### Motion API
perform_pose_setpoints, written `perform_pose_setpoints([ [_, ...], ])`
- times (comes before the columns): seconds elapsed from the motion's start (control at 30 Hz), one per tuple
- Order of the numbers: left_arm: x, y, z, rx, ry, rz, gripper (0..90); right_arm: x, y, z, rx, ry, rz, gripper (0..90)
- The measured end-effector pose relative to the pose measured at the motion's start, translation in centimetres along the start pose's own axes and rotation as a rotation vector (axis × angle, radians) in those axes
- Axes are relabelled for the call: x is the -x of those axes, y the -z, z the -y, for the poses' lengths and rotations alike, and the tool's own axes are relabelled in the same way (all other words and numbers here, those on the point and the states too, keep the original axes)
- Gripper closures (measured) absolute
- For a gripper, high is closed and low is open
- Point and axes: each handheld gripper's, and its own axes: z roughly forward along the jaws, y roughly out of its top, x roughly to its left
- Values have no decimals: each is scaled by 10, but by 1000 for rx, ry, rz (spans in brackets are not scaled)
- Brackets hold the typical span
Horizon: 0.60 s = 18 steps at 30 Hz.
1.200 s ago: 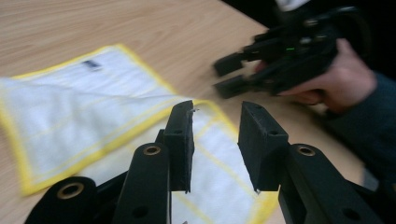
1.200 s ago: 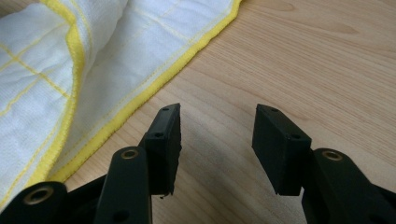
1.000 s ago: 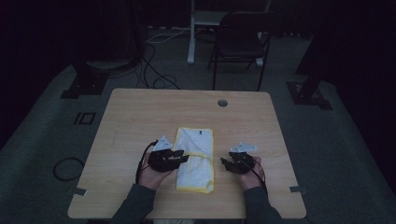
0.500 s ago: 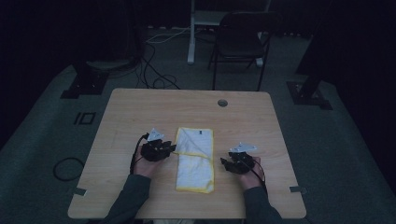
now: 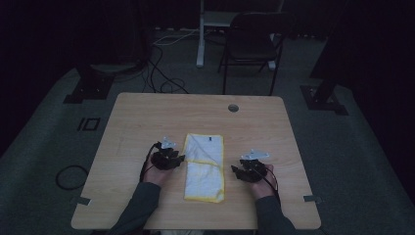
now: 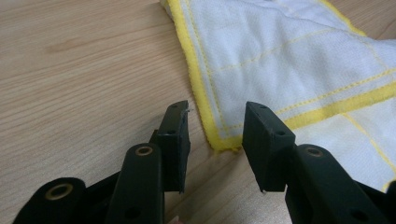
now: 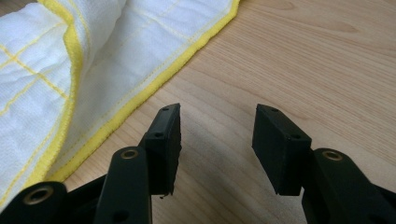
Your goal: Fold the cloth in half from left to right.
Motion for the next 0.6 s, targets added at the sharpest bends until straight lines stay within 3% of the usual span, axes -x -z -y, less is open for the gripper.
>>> perform_pose_setpoints([
  [0.13, 5, 0, 2, 6, -42, -33, 655, 0, 0, 0, -1, 1, 0, 516],
  [0.2, 7, 0, 3, 7, -33, -38, 700, 0, -1, 0, -3, 1, 1, 516],
  [0.37, 10, -1, 1, -7, -4, -3, 850, 0, -1, 0, -3, 5, 1, 516],
  [0.6, 7, 1, -3, 10, 17, 35, 877, 1, -2, 1, -3, 2, 1, 516],
])
